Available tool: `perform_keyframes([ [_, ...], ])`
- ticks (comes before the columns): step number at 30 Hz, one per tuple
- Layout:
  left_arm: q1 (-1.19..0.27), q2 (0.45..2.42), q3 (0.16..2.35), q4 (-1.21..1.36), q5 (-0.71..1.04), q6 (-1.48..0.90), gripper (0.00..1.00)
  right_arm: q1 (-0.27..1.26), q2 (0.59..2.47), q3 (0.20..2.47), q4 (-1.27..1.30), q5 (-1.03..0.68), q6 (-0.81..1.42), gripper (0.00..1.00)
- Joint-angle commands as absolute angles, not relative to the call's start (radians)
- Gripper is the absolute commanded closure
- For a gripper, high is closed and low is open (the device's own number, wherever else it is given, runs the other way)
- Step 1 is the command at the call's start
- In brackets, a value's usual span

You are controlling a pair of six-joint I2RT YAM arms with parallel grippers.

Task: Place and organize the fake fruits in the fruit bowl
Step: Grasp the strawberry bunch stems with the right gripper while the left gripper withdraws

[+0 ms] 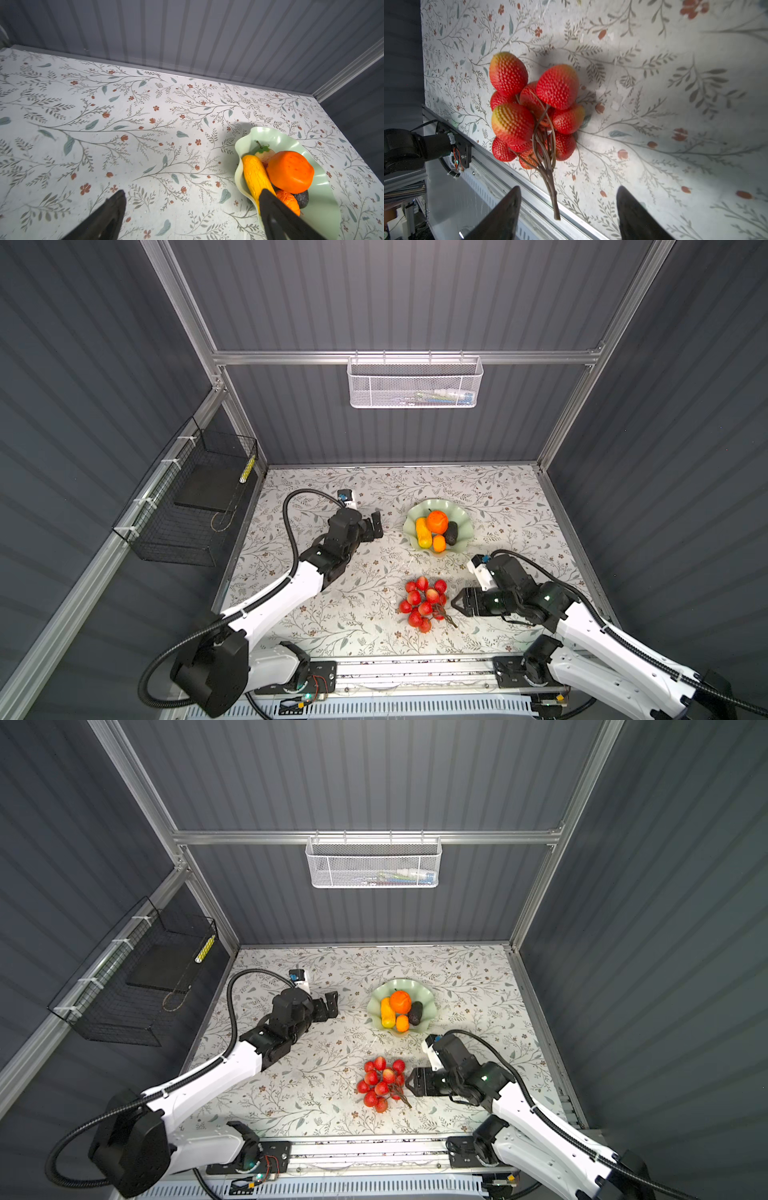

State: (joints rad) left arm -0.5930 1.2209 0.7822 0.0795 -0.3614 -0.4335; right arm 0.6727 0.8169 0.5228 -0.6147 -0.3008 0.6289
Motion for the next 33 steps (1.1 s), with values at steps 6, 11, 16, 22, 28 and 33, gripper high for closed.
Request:
perform_keyframes([
  [6, -0.594, 1.12, 0.712, 0.068, -0.452, -0.497, 0.0, 0.733, 0.884, 0.482, -0.526, -0.403, 0.703, 0.42],
  [11, -0.595, 1.112, 0.718, 0.041, -0.456, -0.492, 0.0, 0.763, 0.93, 0.469, -0.469, -0.446, 0.706, 0.44],
  [16, -0.594, 1.112, 0.711, 0.037, -0.465, -0.489, 0.0, 0.77, 0.984, 0.459, -0.397, -0.477, 0.701, 0.49],
  [22, -0.594, 1.109, 0.713, 0.024, -0.468, -0.485, 0.0, 0.772, 1.057, 0.479, -0.35, -0.454, 0.685, 0.62],
  [28, -0.594, 1.115, 0.719, 0.018, -0.47, -0.477, 0.0, 0.773, 1.089, 0.487, -0.333, -0.448, 0.674, 0.83],
  [33, -0.594, 1.121, 0.724, 0.018, -0.468, -0.474, 0.0, 0.797, 1.089, 0.52, -0.382, -0.405, 0.64, 1.0],
])
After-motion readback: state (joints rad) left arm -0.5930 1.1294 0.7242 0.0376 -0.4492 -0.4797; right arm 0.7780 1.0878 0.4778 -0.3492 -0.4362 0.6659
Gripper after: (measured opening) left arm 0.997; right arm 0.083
